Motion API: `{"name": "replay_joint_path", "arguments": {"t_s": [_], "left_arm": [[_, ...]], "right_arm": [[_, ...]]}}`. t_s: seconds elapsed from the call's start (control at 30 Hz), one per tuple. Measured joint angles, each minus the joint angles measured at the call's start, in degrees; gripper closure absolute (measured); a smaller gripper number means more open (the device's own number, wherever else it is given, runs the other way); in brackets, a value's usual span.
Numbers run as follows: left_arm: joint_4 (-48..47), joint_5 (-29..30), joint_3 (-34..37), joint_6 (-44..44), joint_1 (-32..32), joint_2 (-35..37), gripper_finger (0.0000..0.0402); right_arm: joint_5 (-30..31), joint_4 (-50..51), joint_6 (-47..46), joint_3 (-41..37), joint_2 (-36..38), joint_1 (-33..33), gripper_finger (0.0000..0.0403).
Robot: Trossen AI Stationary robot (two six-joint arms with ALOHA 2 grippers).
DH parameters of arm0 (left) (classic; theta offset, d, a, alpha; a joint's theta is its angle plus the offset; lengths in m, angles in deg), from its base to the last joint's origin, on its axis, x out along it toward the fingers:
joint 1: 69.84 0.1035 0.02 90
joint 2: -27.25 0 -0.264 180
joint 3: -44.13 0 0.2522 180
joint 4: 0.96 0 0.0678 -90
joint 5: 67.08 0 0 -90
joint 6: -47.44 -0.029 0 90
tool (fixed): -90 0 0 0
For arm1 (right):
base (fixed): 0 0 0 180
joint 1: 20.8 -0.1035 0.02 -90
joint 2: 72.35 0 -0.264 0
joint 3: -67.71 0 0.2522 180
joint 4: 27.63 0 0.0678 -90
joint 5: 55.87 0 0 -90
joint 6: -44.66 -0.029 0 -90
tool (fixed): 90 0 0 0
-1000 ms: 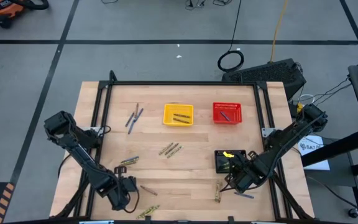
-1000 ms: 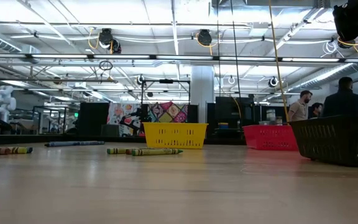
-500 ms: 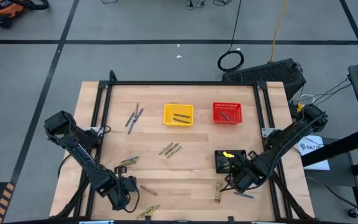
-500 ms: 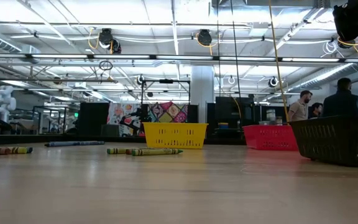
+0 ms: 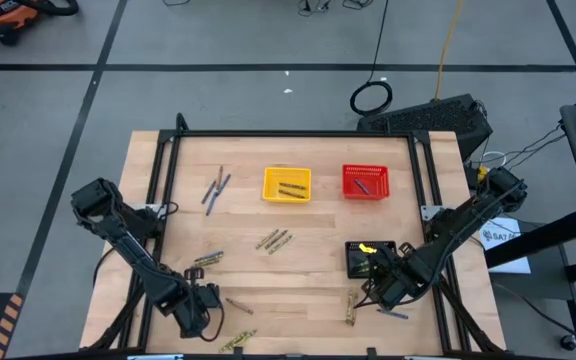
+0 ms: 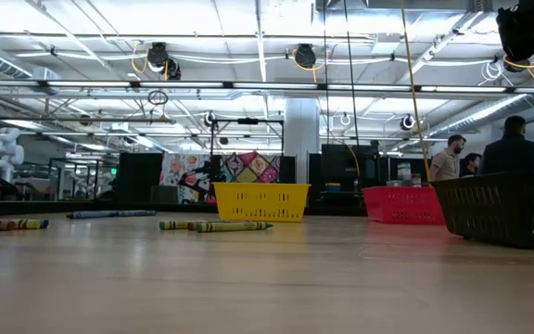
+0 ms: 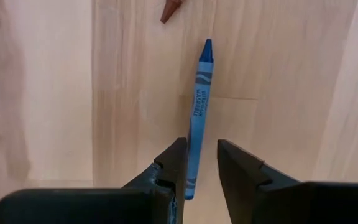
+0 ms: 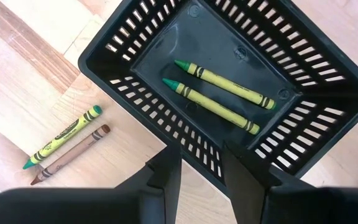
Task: Sort crayons
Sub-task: Put the blue crayon into the red bin
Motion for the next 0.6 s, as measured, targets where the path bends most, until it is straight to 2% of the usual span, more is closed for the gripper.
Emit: {"name": "replay_joint_path", "arguments": {"t_s": [0.43, 0.6], "left_arm": [[2.37, 1.12, 4.53, 4.24, -0.03, -0.24, 0.032], [2.85, 0.37, 4.74, 4.07, 0.08, -1.85, 0.0378]], "right_arm": [[0.15, -0.05, -0.02, 0.0, 0.0, 0.0, 0.03], [1.72, -0.78, -0.02, 0.0, 0.0, -0.02, 0.03]]}}
